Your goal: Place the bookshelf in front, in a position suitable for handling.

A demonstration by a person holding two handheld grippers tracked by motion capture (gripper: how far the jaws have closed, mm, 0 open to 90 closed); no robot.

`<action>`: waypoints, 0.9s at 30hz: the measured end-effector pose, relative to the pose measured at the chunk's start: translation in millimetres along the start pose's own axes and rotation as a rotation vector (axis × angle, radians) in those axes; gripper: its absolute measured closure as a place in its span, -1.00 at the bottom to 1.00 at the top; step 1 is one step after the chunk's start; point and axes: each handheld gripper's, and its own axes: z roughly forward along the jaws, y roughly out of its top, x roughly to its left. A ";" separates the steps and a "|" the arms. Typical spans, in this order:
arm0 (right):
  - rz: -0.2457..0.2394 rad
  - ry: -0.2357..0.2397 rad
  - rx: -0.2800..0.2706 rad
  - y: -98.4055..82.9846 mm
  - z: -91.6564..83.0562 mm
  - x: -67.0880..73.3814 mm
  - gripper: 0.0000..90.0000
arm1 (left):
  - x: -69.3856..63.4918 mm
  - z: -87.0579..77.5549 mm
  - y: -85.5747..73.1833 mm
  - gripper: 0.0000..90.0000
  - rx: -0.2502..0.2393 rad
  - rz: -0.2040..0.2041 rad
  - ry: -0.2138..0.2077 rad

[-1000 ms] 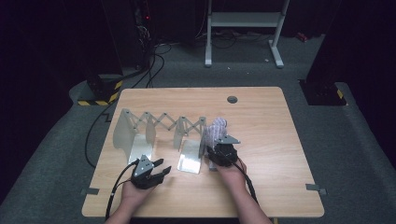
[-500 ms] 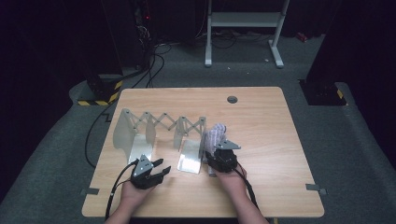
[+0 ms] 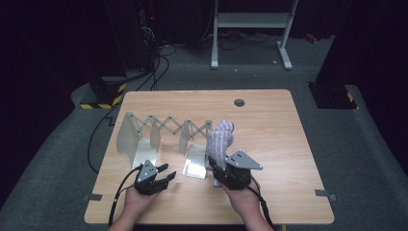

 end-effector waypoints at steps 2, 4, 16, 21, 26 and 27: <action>-0.002 0.004 -0.005 -0.7 -3.4 2.2 0.31 | -0.1 0.1 0.0 0.15 -0.001 0.001 0.000; 0.000 0.004 -0.001 -2.5 -4.1 3.0 0.31 | 0.0 0.1 0.0 0.15 -0.001 0.000 0.000; 0.036 -0.038 0.201 -50.0 37.7 -11.6 0.31 | 0.0 0.4 0.1 0.15 -0.003 0.002 -0.003; 0.051 -0.037 0.279 -67.8 49.2 -13.1 0.29 | -0.1 0.0 0.3 0.15 -0.005 0.002 -0.002; 0.057 -0.026 0.323 -80.6 56.7 -12.0 0.27 | -0.6 -0.1 0.4 0.15 -0.005 0.002 -0.003; 0.058 -0.025 0.323 -80.3 56.9 -11.8 0.27 | -0.9 0.2 0.3 0.15 -0.005 0.004 -0.005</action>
